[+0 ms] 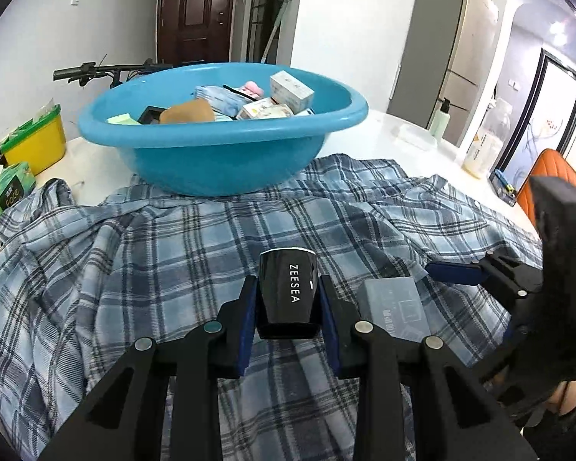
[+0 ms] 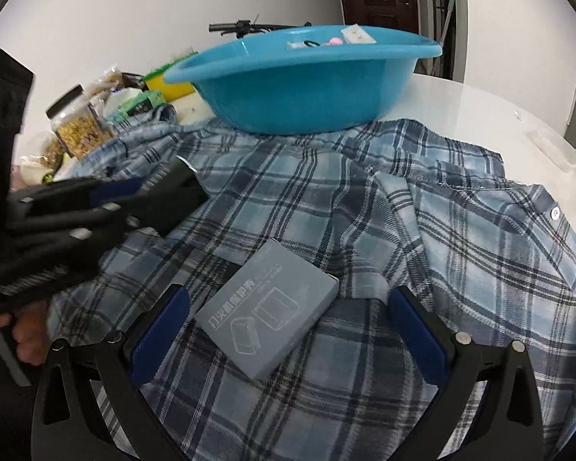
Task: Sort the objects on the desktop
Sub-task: 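Grasp the black ZEESEA box with the left tool, then grasp the grey flat packet with the right tool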
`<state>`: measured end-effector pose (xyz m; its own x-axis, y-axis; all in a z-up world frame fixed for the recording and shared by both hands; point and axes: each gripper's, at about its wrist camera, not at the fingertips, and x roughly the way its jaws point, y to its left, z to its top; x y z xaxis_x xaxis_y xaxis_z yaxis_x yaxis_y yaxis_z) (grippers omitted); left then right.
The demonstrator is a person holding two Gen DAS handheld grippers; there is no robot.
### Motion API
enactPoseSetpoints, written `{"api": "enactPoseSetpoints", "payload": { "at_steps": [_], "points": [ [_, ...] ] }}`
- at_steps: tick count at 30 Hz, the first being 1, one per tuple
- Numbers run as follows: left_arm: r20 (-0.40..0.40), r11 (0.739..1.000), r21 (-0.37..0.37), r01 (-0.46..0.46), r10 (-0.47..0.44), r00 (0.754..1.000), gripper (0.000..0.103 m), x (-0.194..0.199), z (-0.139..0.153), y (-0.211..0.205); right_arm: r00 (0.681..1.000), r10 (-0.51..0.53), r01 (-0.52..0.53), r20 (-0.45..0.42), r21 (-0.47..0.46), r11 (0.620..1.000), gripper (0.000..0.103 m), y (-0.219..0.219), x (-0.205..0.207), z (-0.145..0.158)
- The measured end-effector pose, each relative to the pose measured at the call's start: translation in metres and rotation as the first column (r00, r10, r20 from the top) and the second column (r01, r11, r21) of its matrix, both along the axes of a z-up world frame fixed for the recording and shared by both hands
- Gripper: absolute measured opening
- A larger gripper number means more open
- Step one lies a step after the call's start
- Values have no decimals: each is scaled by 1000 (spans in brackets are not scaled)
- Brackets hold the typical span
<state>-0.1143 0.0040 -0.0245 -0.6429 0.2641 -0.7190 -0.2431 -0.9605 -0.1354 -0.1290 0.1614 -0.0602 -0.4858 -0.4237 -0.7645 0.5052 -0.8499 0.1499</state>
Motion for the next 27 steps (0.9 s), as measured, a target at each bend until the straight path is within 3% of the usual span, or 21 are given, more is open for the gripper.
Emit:
{"api": "enactPoseSetpoints", "payload": {
  "at_steps": [5,7,9,13,27],
  "points": [
    [-4,1000,16,0,0,1000,32,1,-1,-3,1000,-7,7,-4,40,999,102,-5,-3,-2],
    [-2,1000,22,5,-5,1000,32,0,-2,-2,1000,2,-2,-11,44,999,92,-5,-2,-1],
    [0,1000,23,8,-8,1000,32,1,-4,-3,1000,13,-12,-19,33,999,70,-3,-1,1],
    [1,1000,28,8,-8,1000,32,1,-5,-3,1000,22,-22,-14,-9,1000,52,6,-1,5],
    [1,999,53,14,-14,1000,32,-1,-7,-5,997,44,-48,-61,-72,996,49,15,7,25]
  ]
}}
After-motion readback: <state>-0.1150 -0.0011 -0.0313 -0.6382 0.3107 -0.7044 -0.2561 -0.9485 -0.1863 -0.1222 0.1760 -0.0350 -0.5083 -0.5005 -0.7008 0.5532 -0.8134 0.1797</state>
